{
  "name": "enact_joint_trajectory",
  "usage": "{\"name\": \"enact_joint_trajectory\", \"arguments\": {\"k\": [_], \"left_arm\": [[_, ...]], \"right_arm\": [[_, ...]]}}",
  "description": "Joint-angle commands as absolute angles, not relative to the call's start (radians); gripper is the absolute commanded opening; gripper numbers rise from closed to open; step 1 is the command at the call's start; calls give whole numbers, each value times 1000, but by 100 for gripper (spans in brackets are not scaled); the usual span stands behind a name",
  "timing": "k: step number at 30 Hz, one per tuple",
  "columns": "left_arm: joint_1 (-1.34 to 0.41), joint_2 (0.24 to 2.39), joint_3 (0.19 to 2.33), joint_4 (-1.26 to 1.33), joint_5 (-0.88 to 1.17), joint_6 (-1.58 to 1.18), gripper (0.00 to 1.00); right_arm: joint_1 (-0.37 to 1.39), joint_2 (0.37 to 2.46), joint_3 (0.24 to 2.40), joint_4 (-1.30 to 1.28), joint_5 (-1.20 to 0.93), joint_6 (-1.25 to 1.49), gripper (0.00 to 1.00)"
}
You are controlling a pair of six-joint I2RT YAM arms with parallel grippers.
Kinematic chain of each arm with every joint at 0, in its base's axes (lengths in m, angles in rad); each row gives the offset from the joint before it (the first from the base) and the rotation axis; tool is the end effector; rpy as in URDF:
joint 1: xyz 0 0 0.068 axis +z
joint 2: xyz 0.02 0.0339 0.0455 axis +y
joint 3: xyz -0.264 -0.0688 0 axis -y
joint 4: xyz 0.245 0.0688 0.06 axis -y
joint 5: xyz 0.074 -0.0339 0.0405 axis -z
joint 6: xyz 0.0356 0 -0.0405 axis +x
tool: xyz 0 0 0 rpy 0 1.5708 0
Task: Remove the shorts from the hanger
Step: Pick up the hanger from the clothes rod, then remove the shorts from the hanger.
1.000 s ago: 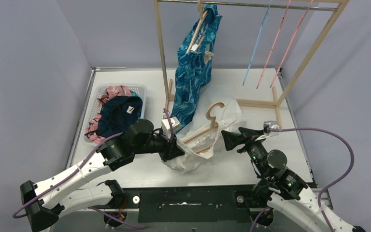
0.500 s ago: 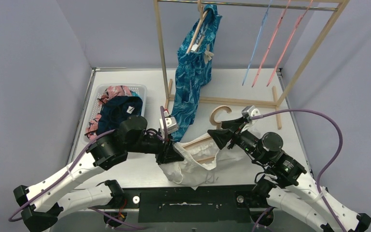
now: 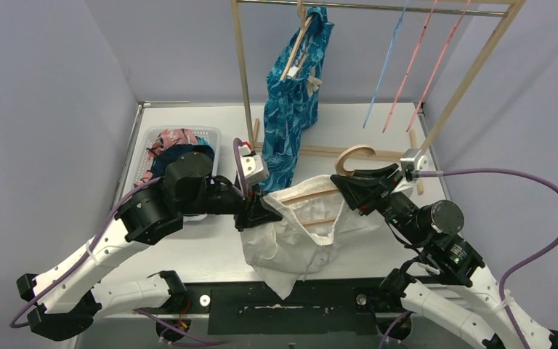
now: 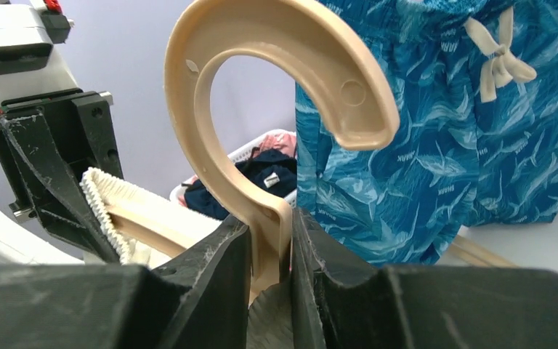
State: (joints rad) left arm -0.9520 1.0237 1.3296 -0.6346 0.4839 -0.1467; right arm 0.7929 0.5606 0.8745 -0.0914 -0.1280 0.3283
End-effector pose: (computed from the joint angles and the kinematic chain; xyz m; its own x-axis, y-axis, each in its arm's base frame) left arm 0.1014 -0.1710 0.4359 -0.3280 0.2375 -0.9143 0.9386 0.1916 -0.2869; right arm 0.0792 0.0869 0.4107 -0.1094 0.3446 -0.9323 -0.8015 0.5242 0.2878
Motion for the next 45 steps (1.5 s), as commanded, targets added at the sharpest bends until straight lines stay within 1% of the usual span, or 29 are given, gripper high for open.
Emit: {"name": "enact_joint_trajectory", "arguments": {"k": [1, 3, 5, 7, 9, 10, 11, 13, 14, 15, 16, 19, 22, 26, 31, 38, 39, 41, 43, 45], "left_arm": [[-940, 986, 1247, -405, 190, -88, 0], [-939, 983, 1152, -383, 82, -79, 0], [-935, 991, 1062, -354, 21, -73, 0], [-929, 1011, 999, -333, 20, -79, 0], [-920, 1035, 961, -313, 64, -97, 1], [-916, 1047, 954, -304, 90, -111, 8], [-912, 1058, 950, -297, 121, -122, 18], [-905, 1073, 943, -283, 167, -144, 45], [-903, 1081, 945, -261, 180, -159, 56], [-901, 1092, 961, -235, 180, -186, 63], [-900, 1110, 983, -206, 182, -217, 69], [-902, 1182, 1042, -188, 226, -262, 74], [-903, 1195, 1037, -251, 214, -264, 76], [-899, 1126, 985, -268, 137, -303, 79], [-890, 1082, 999, -276, -55, -395, 79], [-888, 1197, 1021, -370, -37, -427, 78], [-889, 1205, 1018, -361, -16, -434, 77], [-889, 1211, 1005, -336, 4, -457, 69], [-890, 1220, 1002, -333, 2, -472, 52], [-891, 1232, 1019, -373, -17, -473, 36]], "right_arm": [[802, 520, 842, -67, -72, 416, 9], [802, 485, 752, -88, 11, 478, 9], [802, 435, 642, -95, 89, 554, 9], [802, 376, 543, -80, 159, 639, 8], [802, 324, 473, -63, 204, 682, 7], [802, 304, 457, -58, 217, 690, 6], [802, 292, 448, -58, 229, 693, 6], [802, 285, 445, -69, 246, 682, 4], [802, 295, 443, -72, 250, 667, 2], [802, 310, 433, -67, 253, 648, 2], [802, 329, 416, -57, 265, 632, 2], [802, 387, 390, -15, 286, 646, 2], [802, 413, 410, -11, 256, 605, 2], [802, 405, 397, -10, 212, 538, 3], [803, 439, 374, -29, 228, 568, 3], [804, 463, 325, 96, 155, 602, 4], [805, 463, 318, 106, 143, 609, 4], [805, 466, 308, 111, 120, 614, 5], [805, 466, 308, 99, 114, 619, 5], [805, 460, 313, 83, 118, 618, 5]]}}
